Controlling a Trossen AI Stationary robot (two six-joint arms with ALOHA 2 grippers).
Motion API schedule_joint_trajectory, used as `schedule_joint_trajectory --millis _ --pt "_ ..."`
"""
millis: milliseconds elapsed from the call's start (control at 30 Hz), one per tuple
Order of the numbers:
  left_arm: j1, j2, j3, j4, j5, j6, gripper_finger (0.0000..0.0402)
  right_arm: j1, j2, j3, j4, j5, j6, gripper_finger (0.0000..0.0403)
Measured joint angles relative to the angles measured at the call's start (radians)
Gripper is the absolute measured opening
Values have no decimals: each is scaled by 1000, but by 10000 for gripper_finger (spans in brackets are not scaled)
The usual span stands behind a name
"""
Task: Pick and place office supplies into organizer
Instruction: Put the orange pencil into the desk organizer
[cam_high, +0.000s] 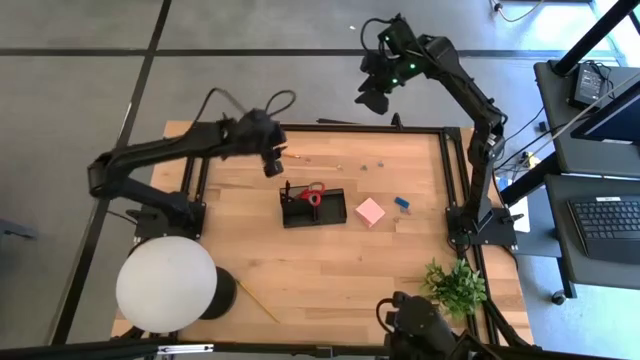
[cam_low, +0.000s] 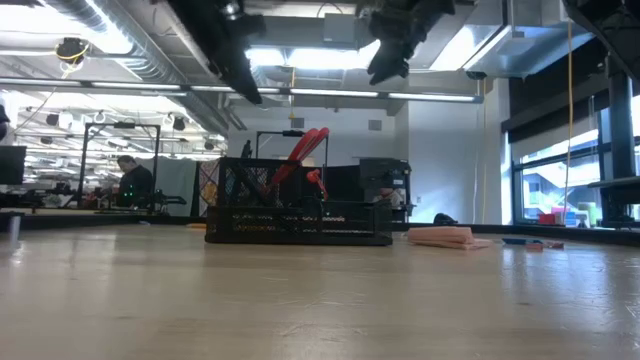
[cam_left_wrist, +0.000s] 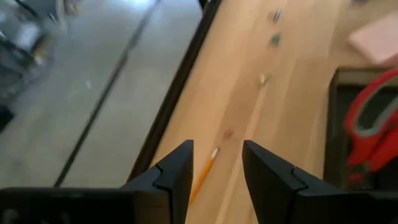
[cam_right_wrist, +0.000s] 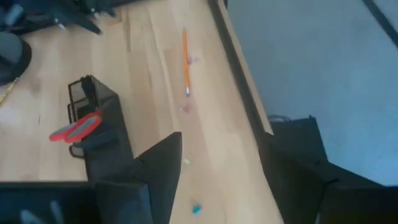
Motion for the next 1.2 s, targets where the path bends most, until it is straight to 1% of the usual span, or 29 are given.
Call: schedule_joint_trajectory --millis 67,133,200,300,367,433,500,633,733,833,933,1033,1100,1200 --pt "43 64 69 -66 58 12 137 -12 0 0 20 -16 0 216" --pt "76 117 119 -102 102 47 137 -36 0 0 24 -72 0 216" --pt "99 157 150 -106 112 105 134 -54 -2 -13 32 -112 0 216" --pt "121 193 172 -101 119 170 130 -69 -29 -98 69 -116 23 216" --pt "131 203 175 -100 144 178 128 -70 -74 -222 153 -124 35 216" --pt "141 208 175 -102 172 167 126 -71 -149 -394 284 -123 69 216" --pt "147 209 175 -110 191 163 124 -71 -245 -587 437 -88 119 216" --pt "149 209 175 -98 194 169 120 -71 -478 -939 679 -2 238 216" --pt "148 217 175 -88 194 176 118 -71 -655 -1165 831 4 316 216" --pt "155 253 175 -94 194 198 118 -71 -815 -1356 1002 6 414 216" --pt "176 298 175 -92 193 210 120 -70 -946 -1507 1154 6 493 216" --pt "199 354 175 -101 200 229 120 -71 -1039 -1614 1260 8 558 216" --pt "209 385 175 -100 201 231 118 -71 -1080 -1658 1297 8 582 216" --pt "215 428 175 -104 203 267 115 -71 -1116 -1697 1295 23 604 216"
